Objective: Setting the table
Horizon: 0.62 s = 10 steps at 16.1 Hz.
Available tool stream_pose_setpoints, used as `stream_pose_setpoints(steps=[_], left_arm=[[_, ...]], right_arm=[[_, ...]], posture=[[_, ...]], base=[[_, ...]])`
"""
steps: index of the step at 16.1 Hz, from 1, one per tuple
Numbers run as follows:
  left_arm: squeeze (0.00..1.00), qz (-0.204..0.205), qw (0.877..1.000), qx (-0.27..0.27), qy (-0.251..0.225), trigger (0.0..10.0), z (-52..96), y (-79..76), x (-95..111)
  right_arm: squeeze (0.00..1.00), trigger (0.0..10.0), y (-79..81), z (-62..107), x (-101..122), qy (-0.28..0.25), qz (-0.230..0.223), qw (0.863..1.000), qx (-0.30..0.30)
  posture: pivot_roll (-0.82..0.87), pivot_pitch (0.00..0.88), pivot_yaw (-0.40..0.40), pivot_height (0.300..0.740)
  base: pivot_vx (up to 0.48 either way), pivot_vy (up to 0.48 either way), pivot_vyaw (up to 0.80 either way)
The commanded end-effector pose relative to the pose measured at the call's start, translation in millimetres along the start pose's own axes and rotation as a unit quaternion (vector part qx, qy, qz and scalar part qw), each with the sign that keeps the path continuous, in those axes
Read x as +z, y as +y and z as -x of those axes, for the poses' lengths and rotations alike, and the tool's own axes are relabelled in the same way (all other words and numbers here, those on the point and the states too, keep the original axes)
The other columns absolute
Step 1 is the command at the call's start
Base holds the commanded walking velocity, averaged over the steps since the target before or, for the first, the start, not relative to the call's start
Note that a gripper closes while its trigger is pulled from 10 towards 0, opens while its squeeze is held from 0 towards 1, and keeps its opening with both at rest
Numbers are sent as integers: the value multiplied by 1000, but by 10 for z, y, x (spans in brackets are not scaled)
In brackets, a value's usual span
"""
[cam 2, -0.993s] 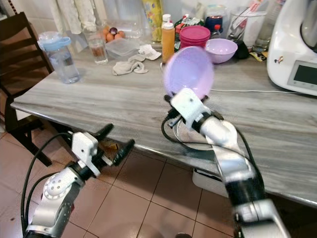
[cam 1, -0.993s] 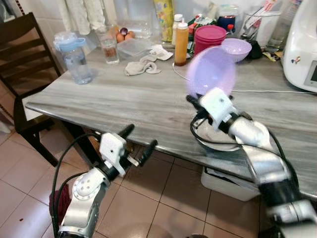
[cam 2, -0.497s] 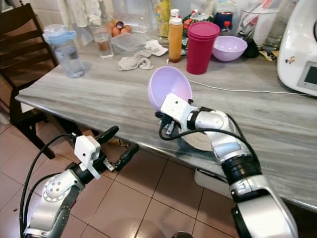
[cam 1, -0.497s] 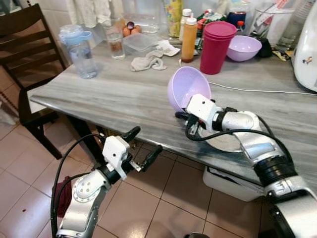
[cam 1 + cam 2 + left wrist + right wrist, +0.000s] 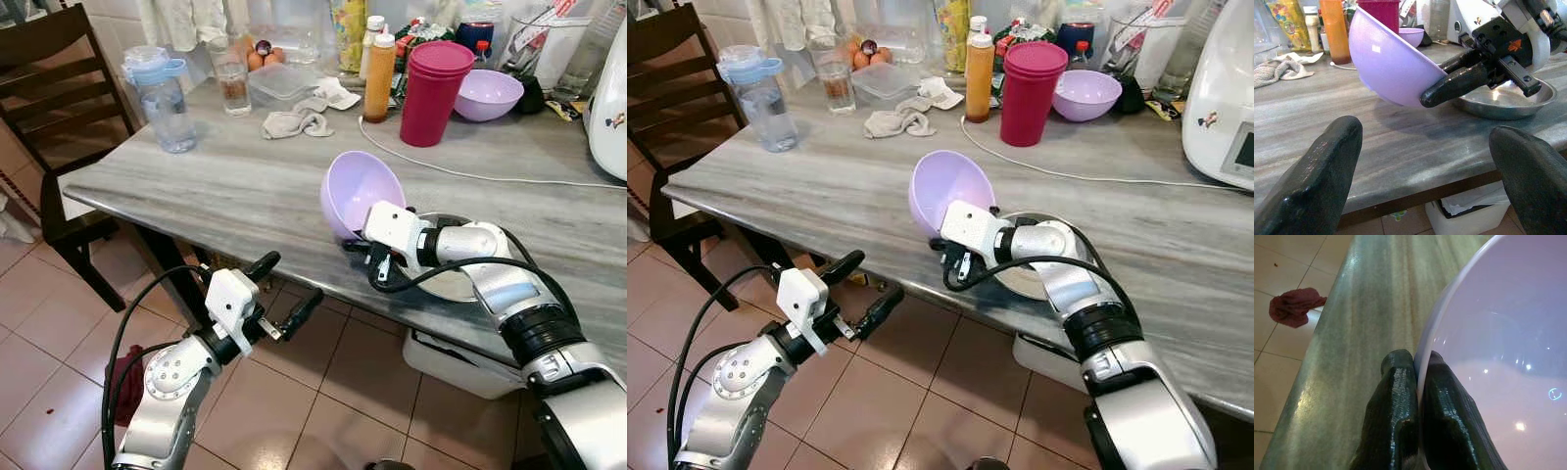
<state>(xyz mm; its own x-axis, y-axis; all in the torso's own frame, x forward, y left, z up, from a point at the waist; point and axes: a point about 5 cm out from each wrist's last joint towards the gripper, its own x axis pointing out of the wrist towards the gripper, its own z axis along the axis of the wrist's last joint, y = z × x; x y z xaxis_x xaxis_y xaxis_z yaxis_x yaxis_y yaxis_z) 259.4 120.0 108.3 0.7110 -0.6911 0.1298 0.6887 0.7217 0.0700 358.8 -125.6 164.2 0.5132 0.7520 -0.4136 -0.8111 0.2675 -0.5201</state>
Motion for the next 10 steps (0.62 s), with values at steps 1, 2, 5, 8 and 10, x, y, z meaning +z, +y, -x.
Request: stream_pose_setpoints(steps=[1, 2, 5, 8, 10], left_arm=[[0, -6, 1000, -9, 0, 10000, 0, -13, 23], [0, -5, 1000, -10, -1, 10000, -3, -15, 27], [0, -2, 1000, -17, -7, 10000, -22, -28, 47], [0, -2, 1000, -18, -8, 10000, -33, -31, 60], [0, -2, 1000, -19, -8, 10000, -40, -33, 67]], right_arm=[[514, 10000, 4, 16, -17, 6, 9, 1000, 12], [1000, 10000, 3, 22, -23, 7, 8, 1000, 12], [1000, 10000, -3, 41, -38, 12, 16, 1000, 14], [1000, 10000, -12, 50, -45, 16, 24, 1000, 9], [1000, 10000, -47, 68, -30, 13, 29, 999, -3]], posture=[[-226, 116, 63, 740], [-227, 116, 64, 740], [-227, 114, 66, 740], [-229, 112, 68, 740], [-229, 111, 71, 740]], base=[[0, 0, 0], [0, 0, 0], [0, 0, 0], [0, 0, 0], [0, 0, 0]])
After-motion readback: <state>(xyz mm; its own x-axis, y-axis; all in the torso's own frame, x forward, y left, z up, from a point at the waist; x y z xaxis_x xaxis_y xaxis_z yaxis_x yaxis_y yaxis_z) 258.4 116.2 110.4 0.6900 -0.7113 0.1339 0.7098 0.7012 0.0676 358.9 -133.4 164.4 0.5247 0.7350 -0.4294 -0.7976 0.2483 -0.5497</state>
